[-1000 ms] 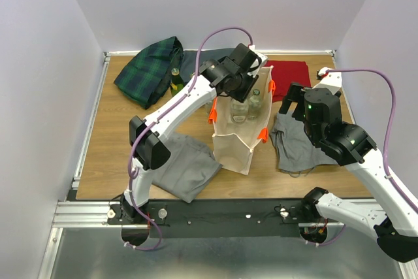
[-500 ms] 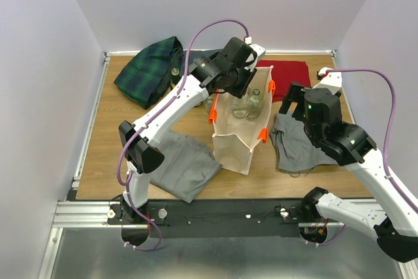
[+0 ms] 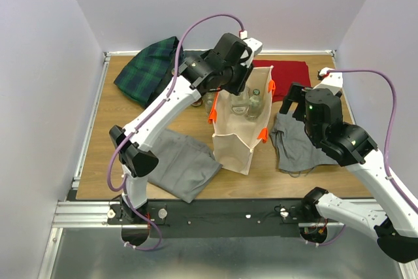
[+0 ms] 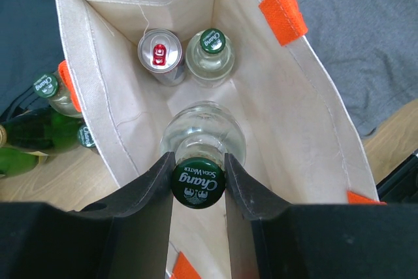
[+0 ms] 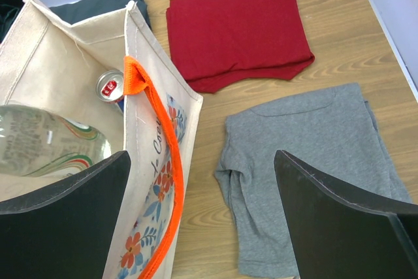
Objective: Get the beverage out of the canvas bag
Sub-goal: Take out the drink from the canvas bag, then place the drink at the center of the board.
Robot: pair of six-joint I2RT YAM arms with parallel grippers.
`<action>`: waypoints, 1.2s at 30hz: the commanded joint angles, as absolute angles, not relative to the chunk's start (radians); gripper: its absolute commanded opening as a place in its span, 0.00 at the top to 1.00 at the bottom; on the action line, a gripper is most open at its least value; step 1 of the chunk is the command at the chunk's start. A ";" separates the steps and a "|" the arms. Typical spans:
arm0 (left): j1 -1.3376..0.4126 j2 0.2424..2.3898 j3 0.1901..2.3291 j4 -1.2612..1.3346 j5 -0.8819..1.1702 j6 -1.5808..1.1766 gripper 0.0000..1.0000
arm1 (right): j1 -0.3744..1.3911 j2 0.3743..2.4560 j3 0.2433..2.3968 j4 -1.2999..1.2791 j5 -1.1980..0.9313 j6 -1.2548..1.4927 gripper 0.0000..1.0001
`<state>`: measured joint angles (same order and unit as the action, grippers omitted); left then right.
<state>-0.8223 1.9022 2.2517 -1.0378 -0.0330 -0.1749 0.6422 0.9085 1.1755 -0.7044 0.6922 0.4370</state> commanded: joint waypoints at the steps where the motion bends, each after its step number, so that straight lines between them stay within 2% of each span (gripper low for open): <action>1: -0.824 1.804 2.319 -0.930 -0.063 -0.170 1.00 | 0.646 0.896 1.170 -0.704 0.704 0.453 0.00; 36: -0.824 1.603 2.240 -0.818 -0.210 -0.156 1.00 | 0.647 0.922 1.175 -0.680 0.677 0.446 0.00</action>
